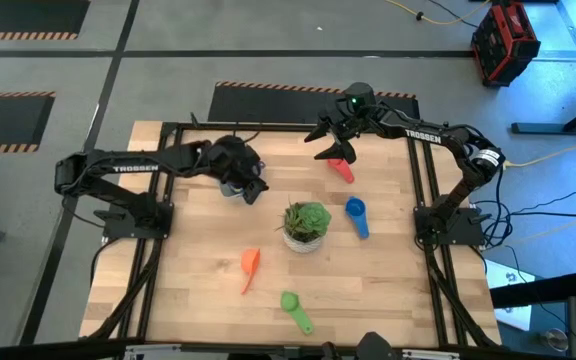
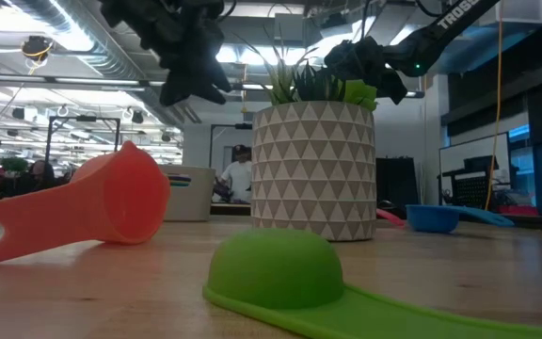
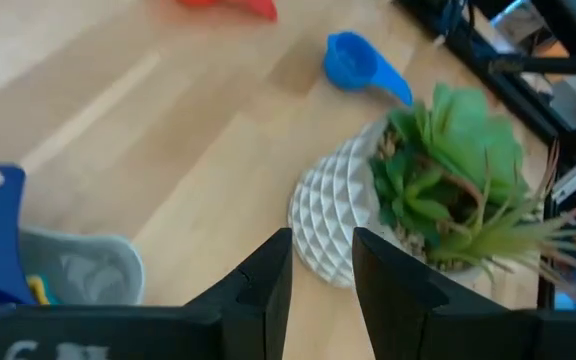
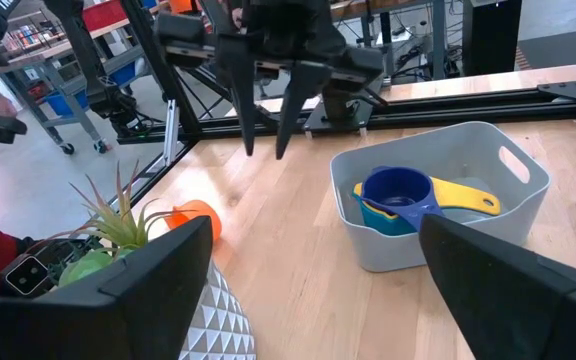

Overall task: Nest measuring cups in basket
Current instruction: Stack the violet measuring cup on top of the yellow measuring cup in the gray bin

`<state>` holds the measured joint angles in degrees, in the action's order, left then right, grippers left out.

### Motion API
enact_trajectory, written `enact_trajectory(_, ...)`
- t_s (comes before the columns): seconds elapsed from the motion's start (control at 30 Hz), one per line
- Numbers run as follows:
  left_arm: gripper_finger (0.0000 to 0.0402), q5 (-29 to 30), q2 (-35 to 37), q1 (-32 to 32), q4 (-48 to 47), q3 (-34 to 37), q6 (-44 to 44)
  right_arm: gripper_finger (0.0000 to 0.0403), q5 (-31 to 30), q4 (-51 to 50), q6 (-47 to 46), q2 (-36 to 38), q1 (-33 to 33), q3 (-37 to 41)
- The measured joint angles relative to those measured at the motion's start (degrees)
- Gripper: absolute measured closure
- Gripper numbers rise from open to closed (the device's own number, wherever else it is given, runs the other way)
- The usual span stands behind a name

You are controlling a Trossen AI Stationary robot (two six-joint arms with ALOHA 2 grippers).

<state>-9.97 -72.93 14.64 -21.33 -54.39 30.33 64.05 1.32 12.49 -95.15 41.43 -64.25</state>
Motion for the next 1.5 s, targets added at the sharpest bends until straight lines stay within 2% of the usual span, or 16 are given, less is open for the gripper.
enact_trajectory(0.27, 0.0302, 0.28, 0.00, -2.09, -1.07, 0.00, 1.07, 0.0042, 0.00, 0.01, 0.00, 0.00, 0.01, 0.00)
enact_trajectory(0.93, 0.0302, 3.00, 0.00, -2.04, -0.98, 0.00, 1.00, 0.0042, 0.00, 0.00, 0.00, 0.00, 0.01, 0.00)
enact_trajectory(1.17, 0.0301, 3.00, 0.25, -2.02, -0.94, 0.00, -3.21, 0.0042, -0.48, 0.05, 0.01, -0.01, -1.30, 0.00)
enact_trajectory(1.23, 0.0302, 2.96, 0.75, -2.03, -0.88, 0.00, -5.21, 0.0042, -4.28, 0.35, -0.06, 0.00, -2.44, 0.00)
enact_trajectory(1.4, 0.0301, 2.94, 4.34, -1.91, -2.11, -0.02, -8.04, 0.0042, -21.66, 0.66, -3.02, -0.01, -5.69, -0.02)
enact_trajectory(1.5, 0.0301, 2.96, 7.22, -1.61, -4.35, -0.02, -8.49, 0.0042, -25.62, 0.22, -3.25, 0.00, -6.71, -0.40)
